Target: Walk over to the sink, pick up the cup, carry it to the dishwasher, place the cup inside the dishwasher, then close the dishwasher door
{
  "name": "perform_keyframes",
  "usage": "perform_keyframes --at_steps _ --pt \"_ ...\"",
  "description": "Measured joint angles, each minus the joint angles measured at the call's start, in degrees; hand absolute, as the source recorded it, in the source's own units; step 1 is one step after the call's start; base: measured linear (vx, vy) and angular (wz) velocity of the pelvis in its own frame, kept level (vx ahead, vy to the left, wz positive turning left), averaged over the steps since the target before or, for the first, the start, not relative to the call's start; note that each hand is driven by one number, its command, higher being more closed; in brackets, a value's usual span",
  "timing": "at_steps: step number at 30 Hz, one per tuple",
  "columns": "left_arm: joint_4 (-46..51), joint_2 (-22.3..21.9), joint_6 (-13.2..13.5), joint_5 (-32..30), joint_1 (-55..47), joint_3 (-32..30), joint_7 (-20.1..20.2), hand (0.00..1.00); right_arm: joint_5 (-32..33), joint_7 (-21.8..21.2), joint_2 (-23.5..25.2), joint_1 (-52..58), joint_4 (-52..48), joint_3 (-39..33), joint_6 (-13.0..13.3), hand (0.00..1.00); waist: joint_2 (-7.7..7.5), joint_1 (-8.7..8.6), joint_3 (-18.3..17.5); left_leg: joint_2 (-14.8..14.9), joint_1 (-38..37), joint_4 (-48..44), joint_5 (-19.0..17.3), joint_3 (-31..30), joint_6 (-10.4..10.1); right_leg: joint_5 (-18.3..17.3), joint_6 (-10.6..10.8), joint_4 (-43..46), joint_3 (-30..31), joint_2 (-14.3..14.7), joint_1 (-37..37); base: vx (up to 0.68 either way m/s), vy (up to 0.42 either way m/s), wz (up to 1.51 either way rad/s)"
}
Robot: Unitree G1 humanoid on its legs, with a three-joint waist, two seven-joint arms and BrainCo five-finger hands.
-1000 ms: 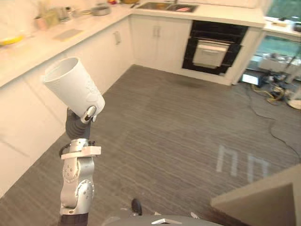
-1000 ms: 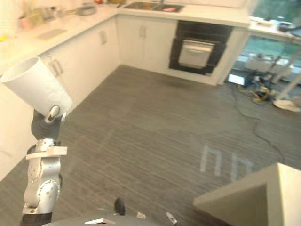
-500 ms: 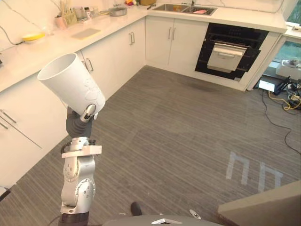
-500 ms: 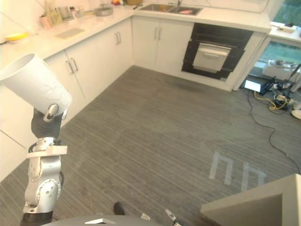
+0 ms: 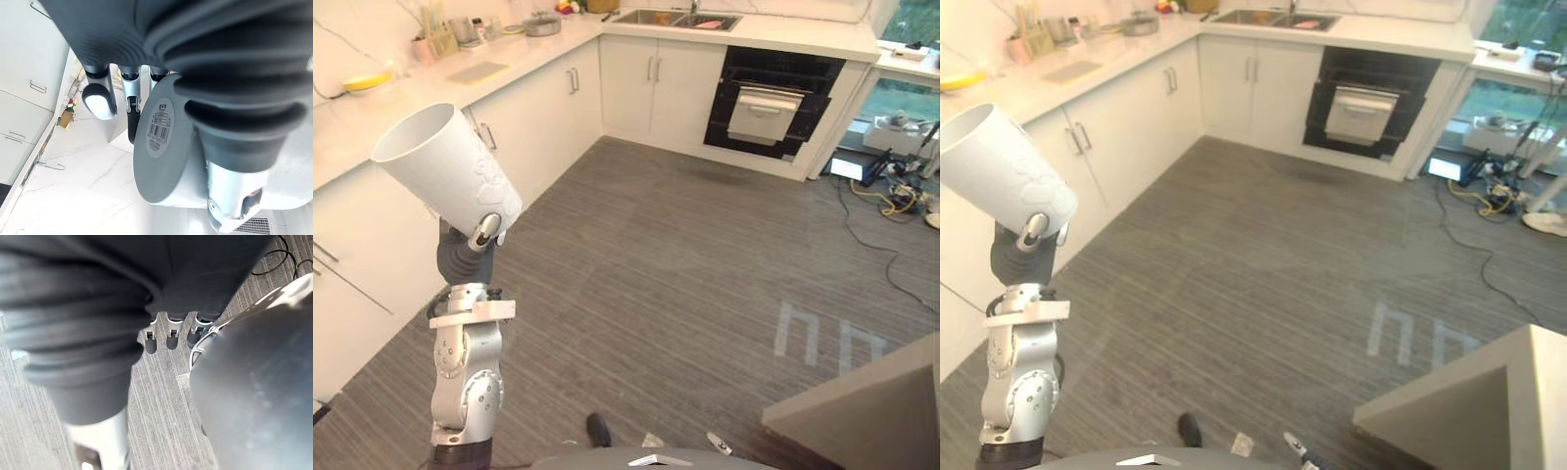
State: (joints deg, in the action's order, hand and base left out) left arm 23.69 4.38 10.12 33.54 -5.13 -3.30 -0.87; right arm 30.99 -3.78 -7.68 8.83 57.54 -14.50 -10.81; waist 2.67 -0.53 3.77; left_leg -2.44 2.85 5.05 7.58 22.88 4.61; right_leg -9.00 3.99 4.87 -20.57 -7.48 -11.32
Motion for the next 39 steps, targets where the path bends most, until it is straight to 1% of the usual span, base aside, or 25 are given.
perform_keyframes --at_steps 1,2,3,4,5,8,12,17,21,23,25,26,27,28,29,30,31,32,33,34,35,36,37,38,39 --pt "-0.2 0.3 0.0 0.0 0.0 0.0 -0.1 1.0 0.0 0.0 0.2 0.0 -0.1 0.0 0.0 0.0 -0.29 -0.04 0.0 0.0 0.0 0.0 0.0 0.2 0.1 0.0 0.0 0.0 0.3 0.0 0.1 0.0 0.005 -0.04" --pt "-2.0 1.2 0.3 -0.1 -0.1 -1.3 -0.5 1.0 -1.2 -1.2 -0.1 0.0 -0.3 -0.3 -0.2 0.0 0.48 -0.68 -1.4 -2.2 -0.6 -0.1 -3.8 0.6 1.4 1.3 0.5 -0.5 5.5 -0.9 1.5 0.05 0.008 0.01" --pt "-2.0 1.2 0.3 -0.1 -0.2 -1.3 -0.5 1.0 -1.2 -1.2 0.0 0.4 0.2 -0.2 -0.2 0.0 -1.27 -0.8 -1.2 -2.9 -0.2 -1.6 -5.5 1.2 0.1 1.2 0.6 -1.2 5.6 -2.8 1.9 0.08 -0.013 -0.08" --pt "-1.9 1.1 0.4 -0.1 -0.3 -1.3 -0.5 1.0 -1.4 -1.1 -0.1 0.3 0.4 -0.3 -0.2 0.0 -1.35 -0.16 -1.2 -2.2 0.3 -5.0 -4.9 0.7 1.6 1.2 0.7 -1.1 5.7 -3.3 2.0 0.1 -0.058 -0.24" --pt "-2.0 1.2 0.4 -0.1 -0.4 -1.0 -0.6 1.0 -1.6 -1.3 -0.7 0.1 0.2 -0.3 -0.3 0.0 -0.21 0.22 -1.4 -1.6 -0.2 -4.6 -4.4 1.0 1.9 1.2 0.5 -1.4 5.8 -2.4 1.7 0.09 -0.07 -0.26" --pt "-1.9 1.2 0.5 -0.1 -0.1 -1.3 -0.9 1.0 -1.6 -1.8 -0.6 1.4 -0.4 -1.0 0.0 0.0 0.47 -1.24 -2.0 -2.7 -1.5 -0.1 -3.7 1.3 1.2 1.4 0.5 -2.0 7.3 -2.4 2.6 0.06 -0.026 -0.05" --pt "-4.5 1.2 0.5 -0.1 -0.3 -1.3 -1.1 1.0 -2.0 -4.3 0.4 2.3 -0.5 -2.5 2.1 0.0 -0.23 -1.63 -1.5 -2.7 -1.6 -0.1 -3.7 0.7 1.2 1.4 0.3 -1.7 7.7 -2.0 2.7 0.01 0.008 -0.05" --pt "-4.8 1.2 1.1 -0.2 -2.0 -1.4 -1.3 1.0 -2.2 -8.1 0.7 3.9 -0.5 -2.7 4.9 0.0 0.02 -2.87 -1.2 -3.0 -1.7 -0.1 -3.7 -1.1 1.2 1.1 0.1 0.0 10.9 -1.0 3.4 0.0 -0.025 0.09" --pt "-4.8 1.1 1.8 -1.2 -3.5 -2.6 -1.2 1.0 -2.4 -9.0 1.3 4.6 -0.5 -2.7 6.8 0.0 0.03 -2.82 -0.9 -2.9 -2.7 -0.1 -3.5 -2.3 0.9 0.5 -0.1 0.5 11.1 -0.5 2.6 0.01 -0.054 0.02" --pt "-4.7 1.1 2.0 -1.2 -3.5 -3.2 -1.2 1.0 -2.7 -9.2 1.3 4.6 -0.3 -2.7 6.7 0.0 -0.28 -2.48 -0.5 -2.7 -3.7 -0.2 -3.4 -2.3 0.7 0.1 0.2 0.8 12.2 -0.4 1.9 0.03 -0.059 -0.17" --pt "-4.6 1.1 2.4 -1.2 -3.5 -3.4 -1.2 1.0 -2.8 -9.7 1.3 4.6 -0.3 -2.7 6.6 0.0 -0.48 -2.34 -0.4 -2.6 -3.5 -0.8 -3.7 -2.1 1.2 -0.7 0.5 2.3 12.9 -0.3 3.1 0.02 -0.046 -0.19" --pt "-4.4 1.1 2.4 -1.2 -3.5 -3.3 -1.1 1.0 -3.1 -9.9 1.3 4.2 -0.4 -2.7 6.7 0.0 -0.09 -2.53 -0.3 -1.7 -1.1 -5.1 -5.3 -1.8 1.0 -1.6 0.6 3.8 13.7 -0.2 4.3 0.0 -0.069 -0.15" --pt "-4.1 0.9 2.4 -1.2 -3.6 -3.1 -0.9 1.0 -3.7 -10.0 1.4 3.6 -0.6 -2.9 6.6 0.0 -0.24 -2.61 0.7 0.7 2.1 -13.1 -8.8 -0.5 -0.2 -2.4 0.4 5.7 14.3 0.0 5.2 -0.01 -0.094 -0.22" --pt "-3.7 0.4 2.4 -1.2 -3.6 -3.0 -0.9 1.0 -4.1 -10.0 1.4 3.3 -1.4 -2.9 6.2 0.0 0.05 -2.15 1.8 3.5 4.8 -21.0 -12.0 -0.1 -2.5 -3.0 0.1 6.8 15.3 0.7 5.3 -0.01 -0.089 -0.32" --pt "-3.4 -0.2 2.4 -1.2 -3.8 -2.9 -0.9 1.0 -4.4 -10.0 1.4 3.5 -2.1 -2.8 5.6 0.0 0.39 -1.72 2.3 5.7 6.6 -26.8 -13.4 -0.2 -3.4 -3.4 0.2 7.4 15.6 1.4 5.2 0.02 -0.116 -0.46" --pt "-2.8 -1.3 2.4 -1.2 -4.3 -2.8 -0.9 1.0 -4.4 -10.0 0.8 3.9 -2.6 -3.0 4.4 0.0 0.82 -1.21 2.9 9.8 10.9 -38.3 -14.4 -1.9 -5.2 -4.3 -0.3 8.6 16.8 3.3 4.8 0.04 -0.088 -0.38" --pt "-2.8 -1.4 2.4 -1.2 -4.4 -2.9 -0.9 1.0 -4.5 -10.1 0.7 3.9 -2.6 -3.7 4.2 0.0 0.71 -1.26 3.1 10.5 11.8 -40.7 -14.2 -2.9 -6.0 -4.4 -0.5 8.5 17.0 3.6 4.1 0.07 -0.082 -0.31" --pt "-2.8 -1.5 2.4 -1.2 -4.4 -3.1 -0.7 1.0 -4.5 -10.1 1.3 4.2 -2.5 -4.3 4.2 0.0 -0.56 -1.21 3.9 10.7 12.5 -42.8 -13.7 -4.1 -7.9 -4.4 -0.6 8.1 17.2 3.3 2.9 0.06 -0.017 -0.13" --pt "-2.9 -1.5 2.4 -1.2 -4.4 -3.1 -0.6 1.0 -4.5 -10.2 1.3 4.2 -2.6 -4.4 4.3 0.0 -0.68 -1.02 3.9 10.4 12.2 -42.2 -15.0 -4.5 -7.6 -4.4 -0.6 8.0 17.3 3.0 2.8 0.05 -0.036 -0.12" --pt "-2.9 -1.5 2.4 -1.2 -4.2 -3.1 0.5 1.0 -4.5 -10.6 0.8 4.4 -2.5 -4.9 4.4 0.0 -0.22 -1.05 3.9 10.0 11.9 -38.9 -16.8 -6.3 -6.9 -4.5 -0.6 7.7 17.5 2.7 2.4 -0.01 -0.027 -0.07" --pt "-2.9 -1.5 2.4 -1.2 -4.1 -3.2 1.1 1.0 -4.5 -10.7 0.4 4.6 -2.5 -5.0 4.3 0.0 -0.13 -1.12 4.0 9.2 12.2 -36.0 -16.9 -8.5 -6.8 -4.8 -0.2 7.3 17.9 2.2 2.0 -0.05 -0.04 -0.04" --pt "-2.9 -1.7 2.4 -1.2 -4.2 -3.3 1.5 1.0 -4.7 -10.8 0.2 4.6 -2.5 -5.4 4.3 0.0 -0.55 -0.96 4.3 7.4 12.5 -30.2 -15.5 -13.0 -7.1 -5.1 0.3 6.1 18.5 0.7 0.9 -0.06 -0.001 -0.12" --pt "-2.8 -2.3 2.5 -1.3 -4.2 -3.6 1.7 1.0 -5.0 -10.9 -0.1 4.5 -2.5 -5.7 4.3 0.0 -0.37 -0.23 4.4 6.6 12.4 -23.4 -12.8 -18.6 -8.4 -5.5 0.9 4.9 20.1 0.1 0.0 0.01 0.054 -0.19" --pt "-2.8 -2.6 2.6 -1.3 -4.2 -3.7 1.7 1.0 -5.1 -11.0 -0.2 4.5 -2.4 -5.9 4.3 0.0 -0.26 0.0 4.5 6.8 12.0 -22.0 -10.5 -19.8 -9.9 -5.9 1.5 4.2 21.0 0.0 -0.9 0.14 0.163 -0.2" --pt "-3.0 -3.1 2.7 -1.3 -4.5 -4.2 1.8 1.0 -5.1 -11.0 -0.3 4.6 -2.3 -6.0 4.3 0.0 -0.6 0.22 4.5 6.0 11.4 -22.5 -8.4 -19.4 -10.2 -6.5 1.9 3.4 23.3 -0.5 -2.0 0.25 0.224 -0.3"
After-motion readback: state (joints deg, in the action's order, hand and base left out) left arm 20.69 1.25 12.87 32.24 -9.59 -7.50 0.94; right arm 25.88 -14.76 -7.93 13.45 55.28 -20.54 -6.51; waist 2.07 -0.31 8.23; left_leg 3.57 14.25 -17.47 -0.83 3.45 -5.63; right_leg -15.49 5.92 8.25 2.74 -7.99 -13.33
